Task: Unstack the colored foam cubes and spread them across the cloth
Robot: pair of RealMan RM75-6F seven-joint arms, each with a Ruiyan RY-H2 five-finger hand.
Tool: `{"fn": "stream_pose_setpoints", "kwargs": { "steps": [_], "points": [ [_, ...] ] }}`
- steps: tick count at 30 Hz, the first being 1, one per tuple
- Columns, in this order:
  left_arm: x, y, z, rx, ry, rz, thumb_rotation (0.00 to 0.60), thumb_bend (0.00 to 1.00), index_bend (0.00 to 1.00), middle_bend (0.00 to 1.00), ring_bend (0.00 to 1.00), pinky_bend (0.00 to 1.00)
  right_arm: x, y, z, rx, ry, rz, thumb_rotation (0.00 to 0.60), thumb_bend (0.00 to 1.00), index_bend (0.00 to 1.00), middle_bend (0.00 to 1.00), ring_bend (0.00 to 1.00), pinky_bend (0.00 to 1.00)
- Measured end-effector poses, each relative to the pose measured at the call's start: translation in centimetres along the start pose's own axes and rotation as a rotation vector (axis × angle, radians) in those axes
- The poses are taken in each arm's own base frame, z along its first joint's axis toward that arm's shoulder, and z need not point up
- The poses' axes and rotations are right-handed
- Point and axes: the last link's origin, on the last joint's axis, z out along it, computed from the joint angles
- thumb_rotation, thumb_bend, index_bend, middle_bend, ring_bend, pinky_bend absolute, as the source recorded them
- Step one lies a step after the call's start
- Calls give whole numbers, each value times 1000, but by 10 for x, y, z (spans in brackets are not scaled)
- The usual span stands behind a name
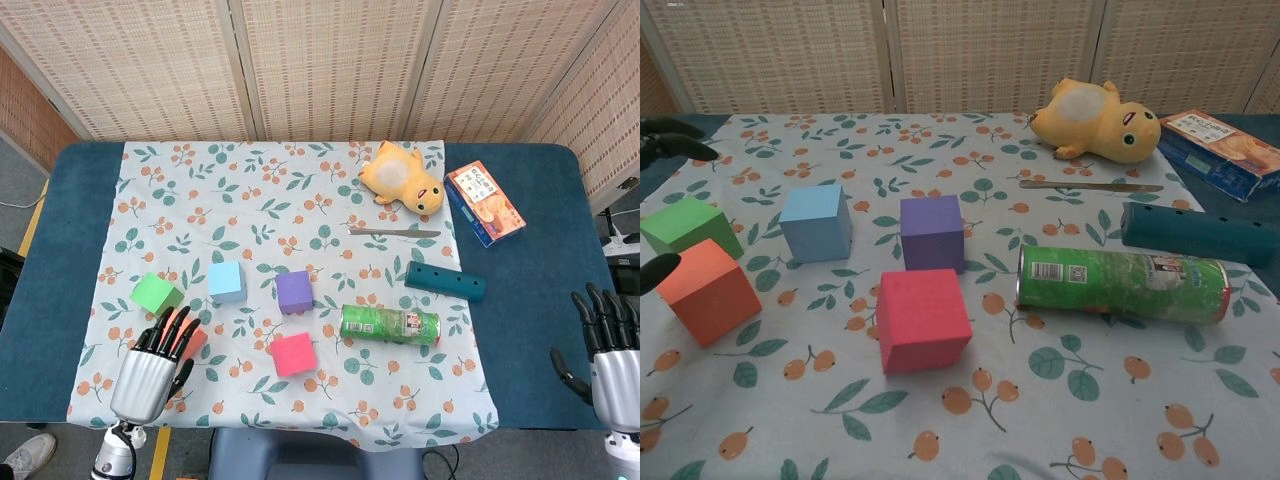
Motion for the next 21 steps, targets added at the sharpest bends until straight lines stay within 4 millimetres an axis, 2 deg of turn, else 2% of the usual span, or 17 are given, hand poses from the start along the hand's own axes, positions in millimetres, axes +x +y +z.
{"fn": "stream_pose_setpoints", "kwargs": {
  "steps": [4,8,17,21],
  "points": [
    [-2,6,9,-36,21,-11,600,354,177,101,100,401,0,0,0,-2,0,1,600,241,0,0,0,0],
    [-5,13,26,-90,38,-15,600,355,175,97,98,384,0,0,0,0,-1,2,600,241,0,0,0,0],
    [-20,38,66,-239,-72,17,600,366,12,0,3,294,2,0,0,4,4,10,600,240,0,0,0,0],
    [-29,46,86,-282,-148,42,600,356,0,0,0,265,2,0,0,10,4,11,600,241,0,0,0,0]
  ]
}}
